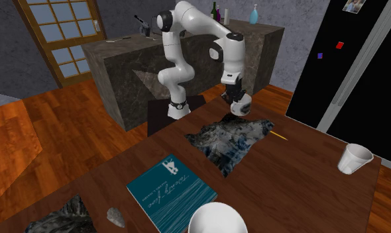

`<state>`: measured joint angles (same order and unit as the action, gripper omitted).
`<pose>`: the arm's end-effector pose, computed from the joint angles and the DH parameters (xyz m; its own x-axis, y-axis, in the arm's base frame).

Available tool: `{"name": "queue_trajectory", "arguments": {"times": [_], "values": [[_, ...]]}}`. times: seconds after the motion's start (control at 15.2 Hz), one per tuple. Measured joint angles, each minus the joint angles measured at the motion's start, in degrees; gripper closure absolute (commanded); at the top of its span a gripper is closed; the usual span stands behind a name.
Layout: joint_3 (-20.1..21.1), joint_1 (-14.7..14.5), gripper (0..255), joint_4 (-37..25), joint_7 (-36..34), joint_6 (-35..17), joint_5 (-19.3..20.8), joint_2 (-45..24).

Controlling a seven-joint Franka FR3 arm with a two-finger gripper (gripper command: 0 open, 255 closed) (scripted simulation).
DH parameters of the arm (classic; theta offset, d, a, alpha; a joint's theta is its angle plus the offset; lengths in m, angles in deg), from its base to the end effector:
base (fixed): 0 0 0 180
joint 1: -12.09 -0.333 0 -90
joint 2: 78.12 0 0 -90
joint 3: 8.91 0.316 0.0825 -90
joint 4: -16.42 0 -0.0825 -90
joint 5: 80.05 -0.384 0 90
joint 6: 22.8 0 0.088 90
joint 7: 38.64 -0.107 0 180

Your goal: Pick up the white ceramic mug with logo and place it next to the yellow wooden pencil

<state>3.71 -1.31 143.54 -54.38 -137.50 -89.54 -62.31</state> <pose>0.4215 0.2231 0.4921 0.9941 0.1062 0.0240 0.1081 -0.9886 -0.1047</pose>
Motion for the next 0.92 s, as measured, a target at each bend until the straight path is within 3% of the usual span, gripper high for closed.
{"name": "queue_trajectory", "arguments": {"times": [0.46, 0.92], "values": [[6.33, -3.41, 255, -3.76, -9.80, -0.87, 0.06, -3.50], [12.86, -6.97, 255, -10.63, -21.18, -1.77, 2.80, -10.51]]}}
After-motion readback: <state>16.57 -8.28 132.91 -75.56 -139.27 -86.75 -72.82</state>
